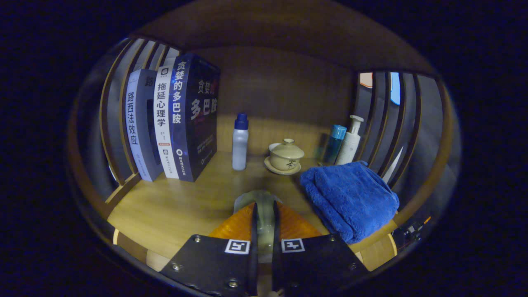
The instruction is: Pull open the drawer, take out the items inside it, and place them on the countertop above the cabinet.
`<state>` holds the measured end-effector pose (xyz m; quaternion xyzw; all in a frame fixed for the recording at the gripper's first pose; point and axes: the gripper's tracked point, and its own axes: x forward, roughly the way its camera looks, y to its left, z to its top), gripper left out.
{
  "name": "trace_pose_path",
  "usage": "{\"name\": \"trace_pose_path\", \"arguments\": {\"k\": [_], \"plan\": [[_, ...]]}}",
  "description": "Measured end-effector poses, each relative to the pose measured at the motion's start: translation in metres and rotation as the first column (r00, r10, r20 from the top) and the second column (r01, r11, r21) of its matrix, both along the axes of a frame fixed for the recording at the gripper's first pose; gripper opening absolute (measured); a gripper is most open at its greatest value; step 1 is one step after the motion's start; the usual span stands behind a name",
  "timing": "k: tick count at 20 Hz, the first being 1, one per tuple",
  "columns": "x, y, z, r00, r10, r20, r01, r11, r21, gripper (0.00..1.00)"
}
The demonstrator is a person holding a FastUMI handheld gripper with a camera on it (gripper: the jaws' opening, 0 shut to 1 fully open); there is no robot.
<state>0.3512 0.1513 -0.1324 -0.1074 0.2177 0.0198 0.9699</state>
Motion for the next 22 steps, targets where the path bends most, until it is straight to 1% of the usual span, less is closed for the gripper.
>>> {"name": "trace_pose_path", "arguments": {"k": [3, 6, 9, 13, 14, 15, 16, 18, 19, 22], "plan": [[0.009, 0.006, 0.002, 0.996, 0.032, 0.086, -0.033, 0.999, 0.018, 0.14], [0.013, 0.009, 0.006, 0.984, 0.051, 0.172, -0.060, 0.997, 0.047, 0.14], [0.014, 0.007, 0.008, 0.979, 0.048, 0.200, -0.063, 0.995, 0.072, 0.14], [0.013, 0.010, 0.012, 0.974, 0.057, 0.220, -0.073, 0.995, 0.064, 0.14], [0.010, 0.010, 0.012, 0.974, 0.060, 0.219, -0.076, 0.995, 0.065, 0.19], [0.015, 0.010, 0.011, 0.973, 0.061, 0.223, -0.077, 0.995, 0.065, 0.20], [0.013, 0.012, 0.014, 0.970, 0.067, 0.233, -0.085, 0.994, 0.067, 0.23], [0.009, 0.016, 0.019, 0.966, 0.077, 0.248, -0.098, 0.993, 0.072, 0.46], [0.009, 0.018, 0.020, 0.963, 0.081, 0.257, -0.104, 0.992, 0.077, 0.51], [0.007, 0.021, 0.024, 0.957, 0.092, 0.274, -0.121, 0.989, 0.090, 0.72]]}}
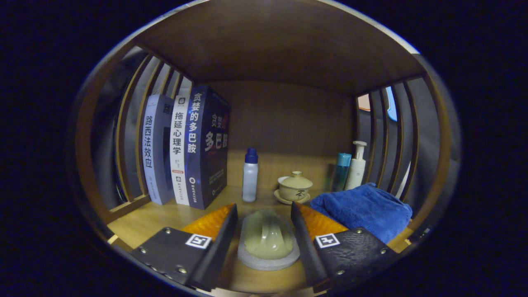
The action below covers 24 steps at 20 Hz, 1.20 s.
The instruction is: Pull open the drawer, take out the items inside it, and place them on the countertop above the cabinet.
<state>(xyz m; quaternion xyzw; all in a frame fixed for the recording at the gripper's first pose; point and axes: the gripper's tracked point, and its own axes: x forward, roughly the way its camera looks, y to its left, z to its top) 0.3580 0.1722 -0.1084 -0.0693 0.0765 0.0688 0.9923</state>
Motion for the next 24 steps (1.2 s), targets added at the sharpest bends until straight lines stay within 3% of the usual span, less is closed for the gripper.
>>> {"name": "trace_pose_path", "arguments": {"k": [4, 11, 17, 21, 24], "plan": [[-0.003, 0.001, 0.011, 0.999, 0.010, 0.038, -0.012, 0.999, 0.040, 0.90], [-0.032, 0.004, 0.074, 0.980, 0.049, 0.194, -0.072, 0.991, 0.114, 0.90], [-0.107, -0.020, 0.122, 0.975, -0.016, 0.220, -0.008, 0.994, 0.107, 0.92], [-0.168, -0.042, 0.105, 0.981, -0.103, 0.163, 0.081, 0.987, 0.136, 0.93], [-0.210, -0.046, 0.087, 0.987, -0.108, 0.119, 0.090, 0.986, 0.141, 0.93]]}}
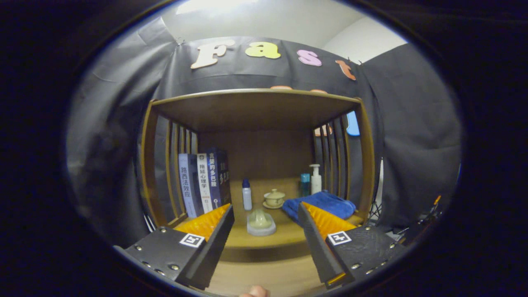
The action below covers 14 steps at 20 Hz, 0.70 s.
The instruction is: Pull open the drawer, take out the items inside it, and place them on the countertop above the cabinet.
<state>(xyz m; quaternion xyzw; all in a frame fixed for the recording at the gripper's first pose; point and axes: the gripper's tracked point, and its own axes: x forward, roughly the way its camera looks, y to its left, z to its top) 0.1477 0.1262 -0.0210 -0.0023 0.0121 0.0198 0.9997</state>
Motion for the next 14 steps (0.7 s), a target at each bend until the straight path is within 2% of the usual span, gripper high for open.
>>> {"name": "trace_pose_path", "arguments": {"k": [5, 8, 14], "plan": [[-0.054, -0.001, -0.036, 0.996, 0.026, -0.080, -0.028, 0.999, -0.029, 0.93], [-0.080, -0.008, -0.061, 0.993, 0.026, -0.115, -0.027, 1.000, -0.007, 0.93], [-0.123, -0.022, -0.119, 0.970, 0.043, -0.238, -0.048, 0.999, -0.018, 0.93]]}}
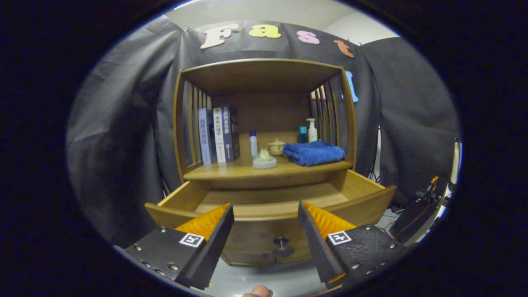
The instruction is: Pull open the drawer, take out the items inside it, and place them on the countertop above the cabinet.
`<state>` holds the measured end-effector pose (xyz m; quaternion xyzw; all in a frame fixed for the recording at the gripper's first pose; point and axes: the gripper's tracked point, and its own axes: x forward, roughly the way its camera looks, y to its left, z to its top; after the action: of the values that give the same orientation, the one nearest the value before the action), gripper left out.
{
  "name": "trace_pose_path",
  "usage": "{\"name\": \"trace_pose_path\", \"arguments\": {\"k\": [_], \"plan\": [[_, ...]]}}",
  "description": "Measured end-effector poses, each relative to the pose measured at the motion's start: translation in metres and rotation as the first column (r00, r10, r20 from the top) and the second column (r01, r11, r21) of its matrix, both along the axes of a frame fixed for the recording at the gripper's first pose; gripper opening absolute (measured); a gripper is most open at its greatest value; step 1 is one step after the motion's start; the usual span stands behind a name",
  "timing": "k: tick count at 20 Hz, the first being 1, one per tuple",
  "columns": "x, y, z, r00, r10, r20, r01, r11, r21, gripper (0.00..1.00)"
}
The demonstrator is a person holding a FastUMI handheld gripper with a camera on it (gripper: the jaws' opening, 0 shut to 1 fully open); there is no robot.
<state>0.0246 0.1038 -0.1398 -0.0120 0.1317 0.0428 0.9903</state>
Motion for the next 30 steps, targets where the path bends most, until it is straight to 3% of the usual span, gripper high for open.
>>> {"name": "trace_pose_path", "arguments": {"k": [14, 30], "plan": [[0.028, -0.018, -0.044, 0.997, 0.000, -0.073, 0.000, 1.000, 0.001, 0.93], [0.042, -0.018, -0.036, 0.998, 0.033, -0.046, -0.031, 0.999, 0.033, 0.95]]}}
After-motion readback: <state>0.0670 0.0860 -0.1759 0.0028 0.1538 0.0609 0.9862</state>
